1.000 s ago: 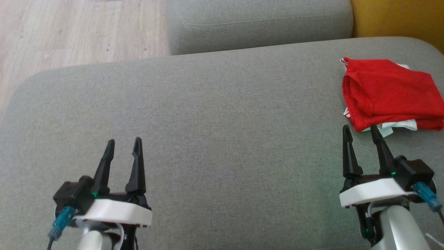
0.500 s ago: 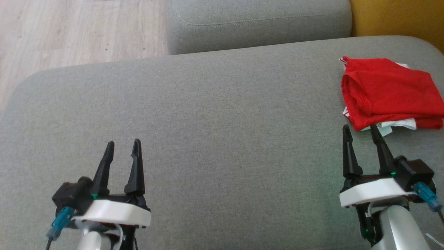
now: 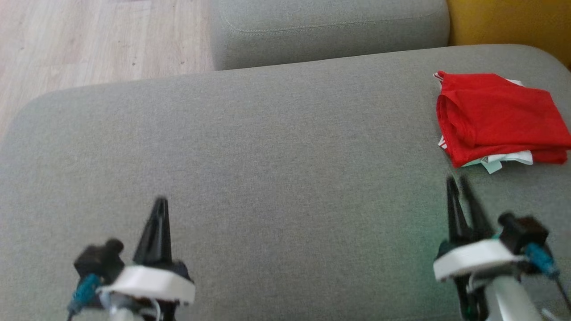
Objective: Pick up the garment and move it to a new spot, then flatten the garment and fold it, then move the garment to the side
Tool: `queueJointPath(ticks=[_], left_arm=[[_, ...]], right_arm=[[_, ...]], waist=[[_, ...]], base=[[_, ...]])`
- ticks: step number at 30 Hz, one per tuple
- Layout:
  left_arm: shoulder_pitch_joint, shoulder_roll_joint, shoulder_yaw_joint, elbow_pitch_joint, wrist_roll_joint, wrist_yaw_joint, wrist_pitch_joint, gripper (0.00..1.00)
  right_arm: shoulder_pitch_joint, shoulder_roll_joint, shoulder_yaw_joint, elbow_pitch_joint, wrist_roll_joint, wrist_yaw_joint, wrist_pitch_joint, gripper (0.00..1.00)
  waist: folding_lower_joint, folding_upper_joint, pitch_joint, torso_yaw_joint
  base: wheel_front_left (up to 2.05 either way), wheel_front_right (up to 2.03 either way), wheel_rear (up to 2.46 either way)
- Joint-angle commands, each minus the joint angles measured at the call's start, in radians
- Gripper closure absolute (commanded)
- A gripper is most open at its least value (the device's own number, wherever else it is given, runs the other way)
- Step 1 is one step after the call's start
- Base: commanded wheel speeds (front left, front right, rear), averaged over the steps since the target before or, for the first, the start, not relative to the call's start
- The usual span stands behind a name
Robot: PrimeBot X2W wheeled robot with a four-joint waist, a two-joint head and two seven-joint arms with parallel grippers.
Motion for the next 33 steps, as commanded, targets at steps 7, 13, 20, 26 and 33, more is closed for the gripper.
queueJointPath(ticks=[7,13,20,26,33], left_arm=[[-0.006,0.002,0.010,0.005,-0.070,-0.005,0.018,1.00],[-0.014,0.005,0.019,0.010,-0.134,-0.009,0.034,1.00],[-0.021,0.007,0.029,0.015,-0.197,-0.014,0.050,1.00],[-0.027,0.008,0.039,0.019,-0.260,-0.018,0.067,1.00],[-0.035,0.010,0.051,0.024,-0.333,-0.023,0.086,1.00]], right_arm=[[-0.003,0.000,-0.008,-0.002,0.076,0.000,0.021,1.00],[-0.002,-0.001,-0.012,-0.010,0.147,0.000,0.037,1.00],[-0.002,-0.001,-0.017,-0.016,0.216,0.000,0.054,1.00],[-0.003,-0.001,-0.022,-0.021,0.286,0.000,0.071,1.00],[-0.003,-0.001,-0.028,-0.028,0.367,0.000,0.091,1.00]], waist=[[0.0000,0.0000,-0.001,0.001],[0.0000,0.0000,-0.001,0.002],[0.0000,0.0000,-0.002,0.002],[0.0000,0.0000,-0.002,0.003],[0.0000,0.0000,-0.003,0.004]], base=[[0.00,0.00,0.00],[0.00,0.00,0.00],[0.00,0.00,0.00],[0.00,0.00,0.00],[0.00,0.00,0.00]])
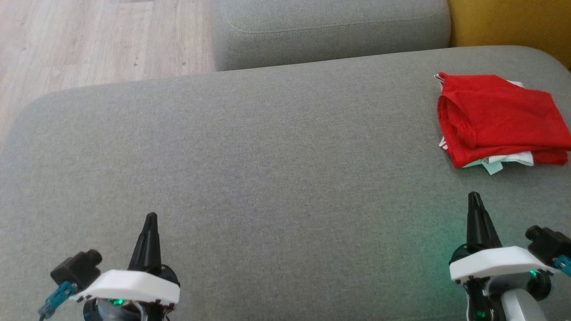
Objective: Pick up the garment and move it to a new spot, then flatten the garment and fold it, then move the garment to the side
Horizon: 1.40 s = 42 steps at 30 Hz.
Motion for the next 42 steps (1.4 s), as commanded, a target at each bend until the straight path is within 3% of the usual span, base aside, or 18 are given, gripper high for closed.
queueJointPath(ticks=[1,42], left_arm=[[-0.056,0.011,0.018,-0.026,-0.027,-0.008,0.007,1.00],[-0.102,0.019,0.091,0.003,-0.452,-0.038,0.125,1.00]], right_arm=[[-0.046,-0.002,0.000,-0.040,0.034,0.000,0.007,1.00],[-0.050,-0.004,-0.036,-0.076,0.509,-0.001,0.125,1.00]], waist=[[0.0000,0.0000,0.000,0.000],[0.0000,0.0000,-0.004,0.006]], base=[[0.00,0.00,0.00],[0.00,0.00,0.00]])
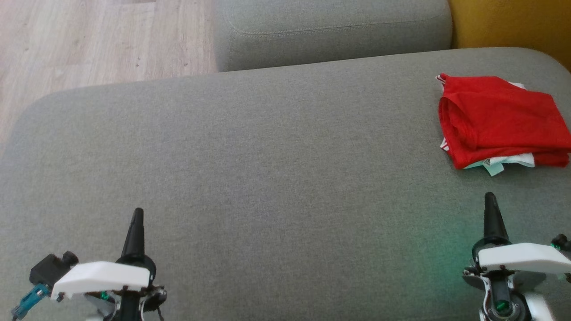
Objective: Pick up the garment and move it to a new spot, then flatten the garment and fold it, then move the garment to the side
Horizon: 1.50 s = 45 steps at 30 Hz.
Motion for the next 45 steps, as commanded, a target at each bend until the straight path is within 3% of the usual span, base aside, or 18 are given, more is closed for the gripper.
queueJointPath(ticks=[1,45], left_arm=[[-0.061,0.017,0.028,-0.025,-0.031,-0.013,0.008,1.00],[-0.110,0.022,0.110,0.006,-0.471,-0.044,0.136,1.00]], right_arm=[[-0.050,-0.004,0.006,-0.042,0.036,-0.001,0.010,1.00],[-0.055,-0.006,-0.032,-0.081,0.535,-0.001,0.134,1.00]], waist=[[0.0000,0.0000,0.000,0.000],[0.0000,0.0000,-0.004,0.006]], base=[[0.00,0.00,0.00],[0.00,0.00,0.00]])
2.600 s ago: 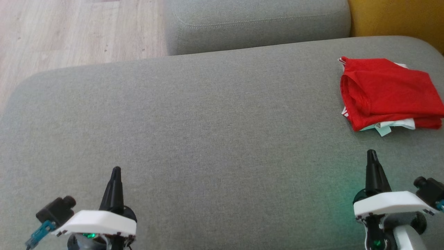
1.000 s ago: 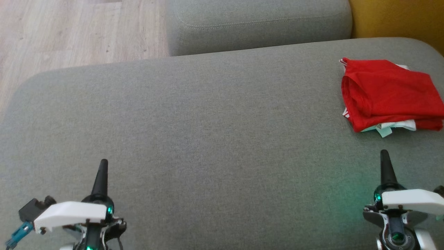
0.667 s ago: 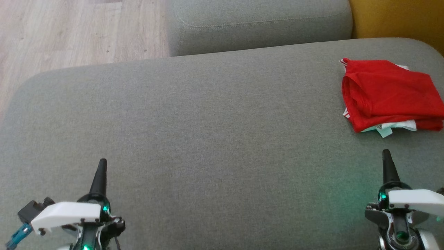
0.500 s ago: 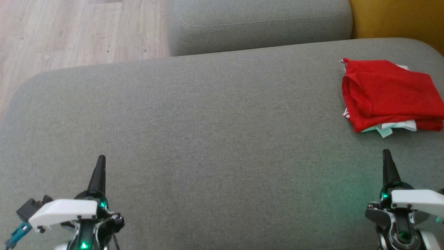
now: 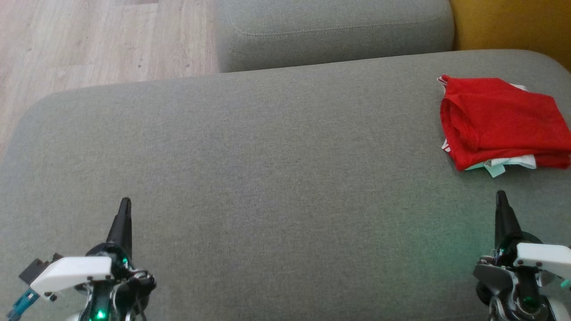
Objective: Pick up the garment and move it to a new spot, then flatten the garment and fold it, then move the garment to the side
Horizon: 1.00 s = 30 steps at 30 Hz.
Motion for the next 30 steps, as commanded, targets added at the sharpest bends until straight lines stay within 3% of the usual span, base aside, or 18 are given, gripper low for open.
queueJointPath(ticks=[1,8,30], left_arm=[[-0.064,0.020,0.041,-0.026,-0.025,-0.010,0.009,1.00],[-0.071,0.020,0.054,-0.022,-0.091,-0.015,0.029,1.00],[-0.071,0.018,0.057,-0.022,-0.089,-0.015,0.031,1.00]], right_arm=[[-0.055,-0.006,0.016,-0.044,0.030,-0.001,0.013,1.00],[-0.056,-0.006,0.010,-0.050,0.105,-0.001,0.032,1.00],[-0.056,-0.006,0.010,-0.050,0.105,-0.001,0.032,1.00]], waist=[[0.0000,0.0000,0.000,0.000],[0.0000,0.0000,-0.001,0.001],[0.0000,0.0000,-0.001,0.001]], base=[[0.00,0.00,0.00],[0.00,0.00,0.00],[0.00,0.00,0.00]])
